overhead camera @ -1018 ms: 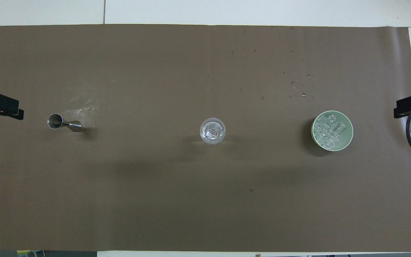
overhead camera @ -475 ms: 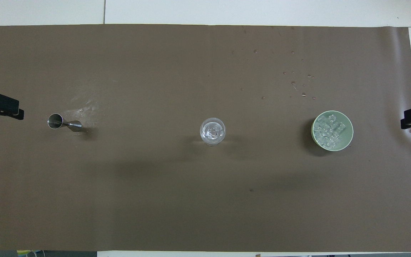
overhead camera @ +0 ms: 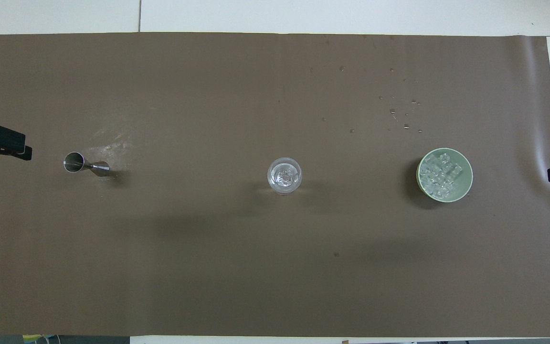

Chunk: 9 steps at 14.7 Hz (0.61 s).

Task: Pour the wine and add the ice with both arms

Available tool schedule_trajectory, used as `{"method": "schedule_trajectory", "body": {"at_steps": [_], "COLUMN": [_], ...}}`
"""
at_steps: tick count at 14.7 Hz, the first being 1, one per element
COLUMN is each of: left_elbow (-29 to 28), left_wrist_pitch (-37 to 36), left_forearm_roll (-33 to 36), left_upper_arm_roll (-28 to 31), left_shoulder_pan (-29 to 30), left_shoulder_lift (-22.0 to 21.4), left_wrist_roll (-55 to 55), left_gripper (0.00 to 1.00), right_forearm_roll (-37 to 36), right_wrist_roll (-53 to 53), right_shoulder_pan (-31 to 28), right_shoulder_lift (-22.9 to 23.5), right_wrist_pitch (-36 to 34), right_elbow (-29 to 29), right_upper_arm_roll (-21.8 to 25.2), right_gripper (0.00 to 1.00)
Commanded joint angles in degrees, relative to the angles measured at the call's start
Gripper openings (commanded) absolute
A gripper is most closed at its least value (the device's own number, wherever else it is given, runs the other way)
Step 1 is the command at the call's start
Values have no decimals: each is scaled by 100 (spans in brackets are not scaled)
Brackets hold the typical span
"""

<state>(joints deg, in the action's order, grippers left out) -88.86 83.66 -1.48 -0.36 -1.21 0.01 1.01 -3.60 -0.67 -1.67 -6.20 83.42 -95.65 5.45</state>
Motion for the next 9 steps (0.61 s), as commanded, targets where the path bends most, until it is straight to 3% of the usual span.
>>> {"method": "schedule_trajectory", "body": {"at_steps": [1,9], "left_elbow": [-132,-132], "left_wrist_pitch": [18,18], "left_forearm_roll": [104,95], "left_upper_arm_roll": [27,27], "left_shoulder_pan": [-29,-29], "left_shoulder_lift": [-124,-124], "left_wrist_roll": [-30,-39], "left_gripper": [100,100], "right_forearm_roll": [61,70], "right_wrist_roll": [-152,-152], "right_shoulder_pan": [9,18], "right_shoulder_lift": [-56,-39], "right_wrist_pitch": [103,-107], "right_elbow": [-93,99], "right_upper_arm_roll": [141,88], "right_gripper": [100,100]}}
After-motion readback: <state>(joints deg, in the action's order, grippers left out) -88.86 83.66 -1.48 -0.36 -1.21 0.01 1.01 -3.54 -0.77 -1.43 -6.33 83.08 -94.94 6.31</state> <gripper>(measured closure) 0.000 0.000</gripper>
